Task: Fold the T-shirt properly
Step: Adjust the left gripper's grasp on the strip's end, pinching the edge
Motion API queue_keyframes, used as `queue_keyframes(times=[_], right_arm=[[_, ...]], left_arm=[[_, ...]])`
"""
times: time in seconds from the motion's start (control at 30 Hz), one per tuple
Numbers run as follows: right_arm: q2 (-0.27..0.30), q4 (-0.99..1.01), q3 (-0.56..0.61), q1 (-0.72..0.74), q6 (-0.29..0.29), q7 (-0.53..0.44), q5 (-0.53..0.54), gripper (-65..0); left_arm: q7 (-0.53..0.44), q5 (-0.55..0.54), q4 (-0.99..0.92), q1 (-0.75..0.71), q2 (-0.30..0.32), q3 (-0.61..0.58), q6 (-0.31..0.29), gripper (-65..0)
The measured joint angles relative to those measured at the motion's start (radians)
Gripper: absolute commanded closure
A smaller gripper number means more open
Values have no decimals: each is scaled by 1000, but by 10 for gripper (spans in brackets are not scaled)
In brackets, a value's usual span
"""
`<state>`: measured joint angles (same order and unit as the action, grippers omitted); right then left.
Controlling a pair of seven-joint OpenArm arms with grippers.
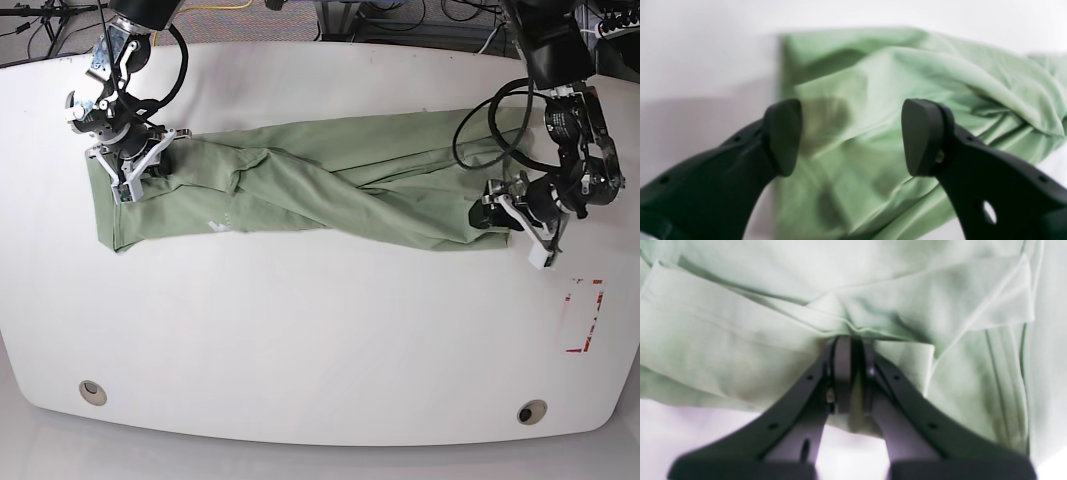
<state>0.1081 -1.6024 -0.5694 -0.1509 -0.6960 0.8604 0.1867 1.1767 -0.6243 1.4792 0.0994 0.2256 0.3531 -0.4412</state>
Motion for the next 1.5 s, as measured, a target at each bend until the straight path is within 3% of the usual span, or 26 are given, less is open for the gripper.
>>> queue_keyframes(times=[0.33, 0.43, 0.53, 0.63, 1.03, 1.2, 1.5], right_arm=[[0, 0, 0, 0, 0, 0, 0, -41], [0, 0, 0, 0, 0, 0, 1, -41], [0, 0, 0, 0, 0, 0, 0, -41], [0, 0, 0, -1, 0, 0, 0, -41], [0, 0, 0, 0, 0, 1, 0, -41], [0, 0, 0, 0, 0, 1, 0, -41], [0, 0, 0, 0, 0, 0, 0, -41]], left_arm=[[-5, 93, 0, -5, -31, 1, -1, -424], [-4, 92, 0, -5, -39, -3, -3, -321], [-4, 88, 0, -3, -39, -3, -4, -142], [-3, 93, 0, -3, -34, 0, -3, -54], [-3, 85, 87, -34, -35, 3, -5, -56], [63, 84, 158, -44, -36, 2, -10, -56], [210, 82, 228, -43, -37, 5, -131, -56]])
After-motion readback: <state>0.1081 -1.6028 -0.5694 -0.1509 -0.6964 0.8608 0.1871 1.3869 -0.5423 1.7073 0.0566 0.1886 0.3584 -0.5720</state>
